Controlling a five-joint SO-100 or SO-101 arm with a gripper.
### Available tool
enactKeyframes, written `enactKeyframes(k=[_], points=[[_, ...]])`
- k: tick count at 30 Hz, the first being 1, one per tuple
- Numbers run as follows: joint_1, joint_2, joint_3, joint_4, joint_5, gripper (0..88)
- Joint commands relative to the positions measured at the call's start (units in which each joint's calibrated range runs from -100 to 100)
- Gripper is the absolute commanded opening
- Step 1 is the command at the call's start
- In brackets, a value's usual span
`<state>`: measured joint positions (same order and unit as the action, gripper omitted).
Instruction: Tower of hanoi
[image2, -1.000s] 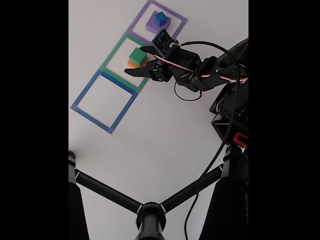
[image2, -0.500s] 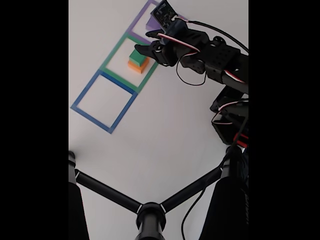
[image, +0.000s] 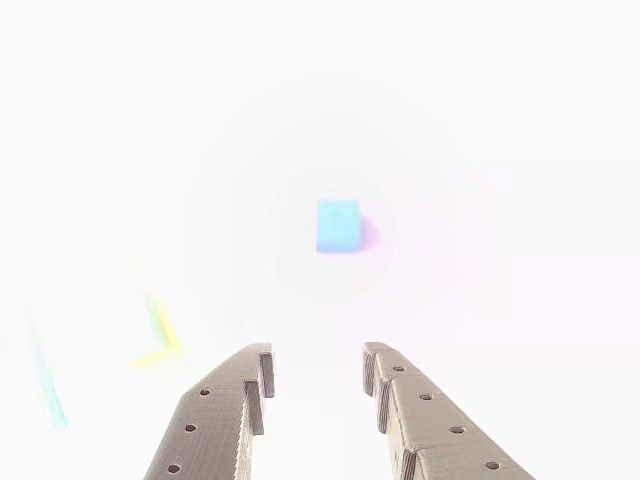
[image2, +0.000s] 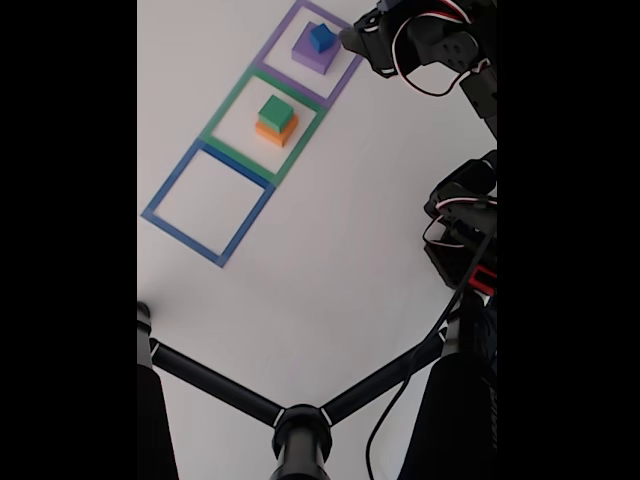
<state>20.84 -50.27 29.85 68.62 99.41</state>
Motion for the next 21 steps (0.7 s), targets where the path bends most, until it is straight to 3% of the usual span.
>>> enactKeyframes(k=[1, 10, 21], points=[[1.22, -0.71, -9.94, 7.25, 0.59, 5.5], [-2.23, 0.09, -12.67, 9.68, 0.59, 5.9], [-0.03, 0.17, -13.12, 10.49, 0.59, 6.8]])
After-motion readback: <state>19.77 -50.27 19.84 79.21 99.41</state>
